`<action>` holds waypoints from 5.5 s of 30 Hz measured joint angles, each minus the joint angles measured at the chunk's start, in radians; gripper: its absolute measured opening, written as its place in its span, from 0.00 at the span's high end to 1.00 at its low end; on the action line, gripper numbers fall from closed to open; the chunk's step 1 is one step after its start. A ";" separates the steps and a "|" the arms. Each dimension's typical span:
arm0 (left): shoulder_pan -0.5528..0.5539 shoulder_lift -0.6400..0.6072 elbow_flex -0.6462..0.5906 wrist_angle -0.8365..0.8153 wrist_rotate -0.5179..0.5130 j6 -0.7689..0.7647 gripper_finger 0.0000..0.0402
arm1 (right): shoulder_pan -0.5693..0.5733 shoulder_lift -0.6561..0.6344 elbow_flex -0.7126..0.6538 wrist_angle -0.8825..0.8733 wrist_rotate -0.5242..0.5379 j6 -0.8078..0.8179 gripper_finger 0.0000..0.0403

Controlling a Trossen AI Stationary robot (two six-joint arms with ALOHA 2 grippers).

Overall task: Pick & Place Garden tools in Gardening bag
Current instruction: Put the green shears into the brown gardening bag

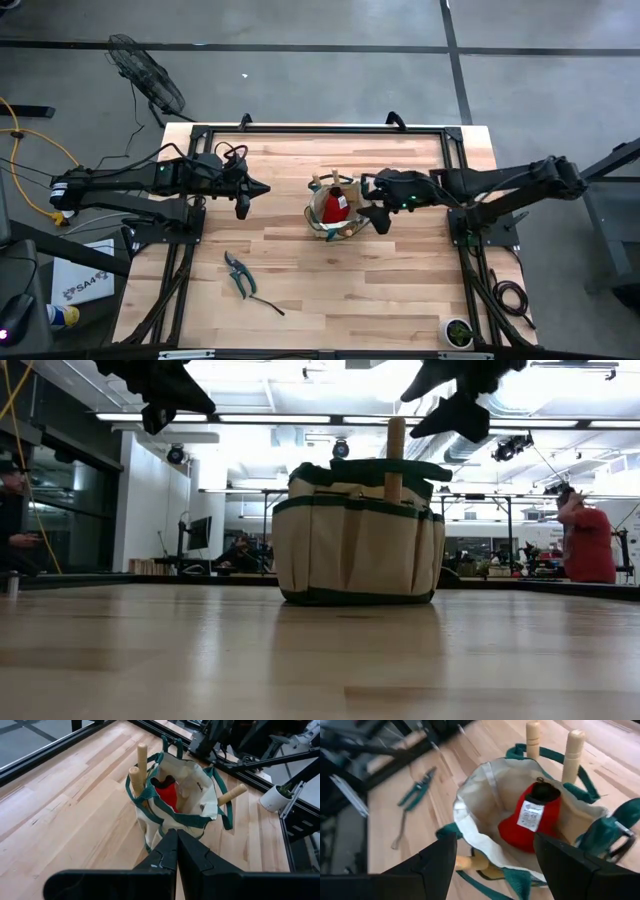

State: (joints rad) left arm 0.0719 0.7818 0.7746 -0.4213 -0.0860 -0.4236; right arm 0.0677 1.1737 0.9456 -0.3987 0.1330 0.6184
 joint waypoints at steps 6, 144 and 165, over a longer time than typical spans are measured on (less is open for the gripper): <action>0.000 0.000 0.000 0.000 -0.001 0.001 1.00 | 0.000 -0.130 -0.197 0.267 0.010 0.016 0.36; -0.680 0.483 0.011 0.150 0.176 -0.157 0.93 | -0.083 -1.057 -0.939 0.431 -0.162 -0.021 0.36; -0.735 0.787 0.110 0.125 0.195 0.092 0.59 | -0.083 -1.057 -0.939 0.431 -0.162 -0.021 0.36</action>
State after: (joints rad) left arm -0.6628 1.5691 0.8844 -0.2964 0.1088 -0.3314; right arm -0.0154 0.1169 0.0063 0.0322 -0.0288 0.5975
